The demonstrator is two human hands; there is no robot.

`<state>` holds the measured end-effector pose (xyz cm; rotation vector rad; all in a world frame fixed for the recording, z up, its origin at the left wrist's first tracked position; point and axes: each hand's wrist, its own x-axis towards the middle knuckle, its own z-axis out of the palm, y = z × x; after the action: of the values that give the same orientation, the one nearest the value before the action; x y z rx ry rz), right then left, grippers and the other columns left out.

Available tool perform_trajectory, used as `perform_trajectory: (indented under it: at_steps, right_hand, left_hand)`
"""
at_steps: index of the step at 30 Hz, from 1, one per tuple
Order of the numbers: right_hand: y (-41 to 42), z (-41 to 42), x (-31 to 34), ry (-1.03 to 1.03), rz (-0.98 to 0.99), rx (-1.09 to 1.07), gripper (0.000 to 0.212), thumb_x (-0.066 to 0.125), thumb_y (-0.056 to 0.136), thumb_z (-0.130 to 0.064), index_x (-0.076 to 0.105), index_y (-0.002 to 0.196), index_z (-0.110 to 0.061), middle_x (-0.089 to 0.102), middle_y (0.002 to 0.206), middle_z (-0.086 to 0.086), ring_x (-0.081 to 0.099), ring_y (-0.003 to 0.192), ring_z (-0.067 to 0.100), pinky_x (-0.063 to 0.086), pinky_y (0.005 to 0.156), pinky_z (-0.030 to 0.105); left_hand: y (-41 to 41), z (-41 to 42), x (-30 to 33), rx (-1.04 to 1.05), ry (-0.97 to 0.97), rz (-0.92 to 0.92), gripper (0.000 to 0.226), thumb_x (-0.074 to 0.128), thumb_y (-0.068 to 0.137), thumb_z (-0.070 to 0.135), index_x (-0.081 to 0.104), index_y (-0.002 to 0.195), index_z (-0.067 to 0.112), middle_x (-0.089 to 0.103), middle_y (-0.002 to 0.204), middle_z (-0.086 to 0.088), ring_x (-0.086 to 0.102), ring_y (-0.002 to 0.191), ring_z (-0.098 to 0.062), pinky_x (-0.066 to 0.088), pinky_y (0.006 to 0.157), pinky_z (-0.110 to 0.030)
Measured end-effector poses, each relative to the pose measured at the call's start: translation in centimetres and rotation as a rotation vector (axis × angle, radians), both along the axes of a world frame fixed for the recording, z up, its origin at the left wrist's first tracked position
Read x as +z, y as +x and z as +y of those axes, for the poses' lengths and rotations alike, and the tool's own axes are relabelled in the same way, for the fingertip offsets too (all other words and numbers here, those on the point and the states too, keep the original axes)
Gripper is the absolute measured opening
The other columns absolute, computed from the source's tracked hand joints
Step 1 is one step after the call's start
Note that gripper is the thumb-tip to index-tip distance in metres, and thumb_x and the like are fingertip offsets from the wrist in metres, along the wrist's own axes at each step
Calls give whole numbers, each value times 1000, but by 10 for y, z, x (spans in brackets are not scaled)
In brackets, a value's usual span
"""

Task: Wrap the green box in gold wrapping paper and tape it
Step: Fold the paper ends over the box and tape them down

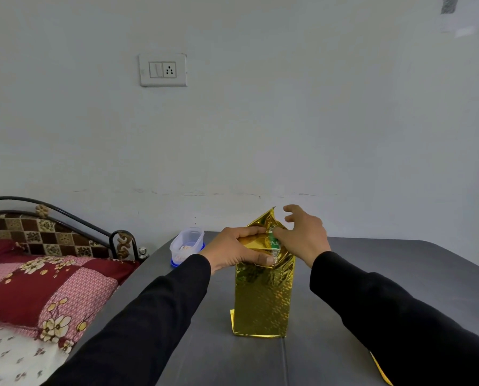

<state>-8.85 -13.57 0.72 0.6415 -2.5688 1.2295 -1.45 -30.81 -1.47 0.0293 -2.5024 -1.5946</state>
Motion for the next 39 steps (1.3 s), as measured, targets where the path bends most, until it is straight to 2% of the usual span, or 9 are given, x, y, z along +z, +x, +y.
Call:
perform_trajectory:
  at_steps: [7,11,16,20,25,30,34,37,39]
  right_hand:
    - [2,7,11,46,97,-116,21,76,83,-35,65,90,-20,64,95,-1,57,85,19,39,62,27]
    - [6,10,16,86,15,-108,28,79,80,-40,70,72,-15,71,74,2,71,69,21,62,64,34]
    - [7,14,16,102,-135,-73,28,82,76,-33,76,78,-5,75,79,11,74,67,23,65,63,38]
    - [8,17,19,-207,-395,-19,21,82,77,-17,73,90,-3,73,93,13,74,78,24,65,64,41]
    - [8,22,18,-350,-355,-42,23,81,78,-20,76,90,-1,73,105,19,73,97,29,61,57,31]
    - [11,26,13,-468,-421,22,31,79,83,-38,75,96,-10,74,99,3,71,93,20,65,71,39]
    - [13,40,6,-644,-410,13,28,74,88,-38,75,95,-11,74,99,1,74,93,20,64,80,45]
    - [16,58,-5,-697,-419,24,22,73,90,-32,76,95,-10,76,97,2,76,90,19,64,80,43]
    - [17,73,-14,-690,-407,21,19,74,89,-28,78,93,-9,78,96,3,77,88,17,64,80,42]
  left_hand:
    - [-3,-5,-2,26,-16,-5,78,97,64,28,64,136,34,64,134,7,61,121,-16,52,106,-36]
    - [-4,-5,-2,22,-21,1,79,97,64,31,64,136,35,62,135,5,61,122,-17,51,107,-37]
    - [-1,-4,-1,-1,-1,-2,78,96,66,27,63,137,34,65,132,6,62,120,-15,54,101,-31]
    - [1,-2,1,-1,19,-2,75,94,69,23,63,137,33,65,130,9,62,115,-9,54,90,-21]
    - [2,1,3,9,19,-6,73,93,71,23,64,137,33,64,127,10,62,111,-6,53,83,-19]
    - [5,1,6,9,-6,-42,73,93,70,30,62,136,38,62,131,9,61,117,-13,55,95,-30]
    - [6,-2,3,7,97,-46,73,92,57,58,66,125,52,65,134,4,61,123,-23,52,104,-50]
    - [14,5,8,91,96,100,57,84,64,69,72,117,51,65,135,7,56,129,-20,45,111,-49]
    - [19,15,10,199,76,280,32,78,77,59,77,106,45,65,131,14,54,130,-12,42,112,-42]
